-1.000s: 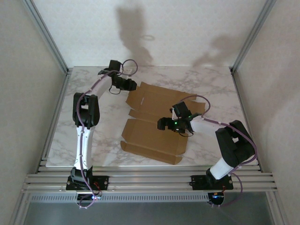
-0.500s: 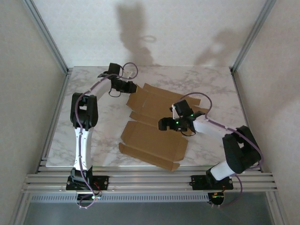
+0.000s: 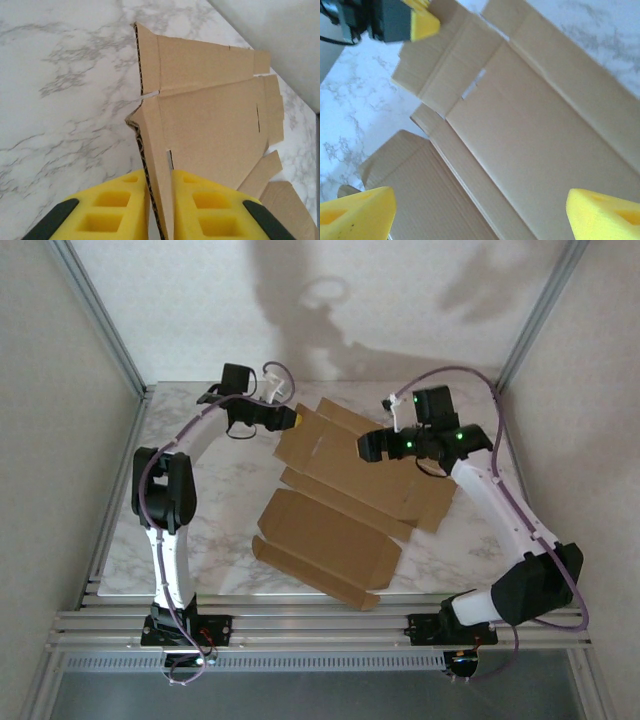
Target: Fold the paper box
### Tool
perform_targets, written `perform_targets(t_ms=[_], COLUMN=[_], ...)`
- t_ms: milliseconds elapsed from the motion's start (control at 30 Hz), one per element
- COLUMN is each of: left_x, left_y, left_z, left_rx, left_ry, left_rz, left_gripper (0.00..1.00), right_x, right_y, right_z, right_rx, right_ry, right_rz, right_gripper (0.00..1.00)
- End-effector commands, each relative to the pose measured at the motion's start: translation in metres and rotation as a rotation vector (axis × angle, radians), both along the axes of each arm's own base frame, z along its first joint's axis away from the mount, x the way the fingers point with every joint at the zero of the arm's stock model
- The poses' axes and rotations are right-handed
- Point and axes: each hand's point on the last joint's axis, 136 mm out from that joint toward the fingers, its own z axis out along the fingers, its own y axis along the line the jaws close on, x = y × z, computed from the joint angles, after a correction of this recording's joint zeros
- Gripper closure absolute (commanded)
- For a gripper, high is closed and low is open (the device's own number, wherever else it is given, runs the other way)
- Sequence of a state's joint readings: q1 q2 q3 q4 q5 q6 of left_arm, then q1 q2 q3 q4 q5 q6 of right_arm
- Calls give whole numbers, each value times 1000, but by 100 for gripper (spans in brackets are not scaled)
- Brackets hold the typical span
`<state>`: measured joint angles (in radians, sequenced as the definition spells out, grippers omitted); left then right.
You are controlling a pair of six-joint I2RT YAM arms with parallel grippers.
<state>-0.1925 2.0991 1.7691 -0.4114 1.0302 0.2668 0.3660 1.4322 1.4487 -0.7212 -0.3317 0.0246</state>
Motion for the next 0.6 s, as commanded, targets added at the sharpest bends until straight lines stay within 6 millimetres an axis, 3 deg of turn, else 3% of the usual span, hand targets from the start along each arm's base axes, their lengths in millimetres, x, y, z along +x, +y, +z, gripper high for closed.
perform_targets(t_ms=[0, 233, 567], left_x=[-29, -43, -42], left_y=[-13, -15, -17], left_z=[26, 36, 39], left_rx=[-33, -52, -59], left_ry=[-84, -138, -160], left_rz=[-143, -219, -236], left_gripper=[81, 82, 82], right_x=[1, 34, 74], right_y=[-5, -17, -37], right_z=[-3, -1, -47], right_rx=[-82, -46, -45], right_ry=[36, 39, 149], right_rz=[83, 93, 58], right_gripper=[12, 14, 15])
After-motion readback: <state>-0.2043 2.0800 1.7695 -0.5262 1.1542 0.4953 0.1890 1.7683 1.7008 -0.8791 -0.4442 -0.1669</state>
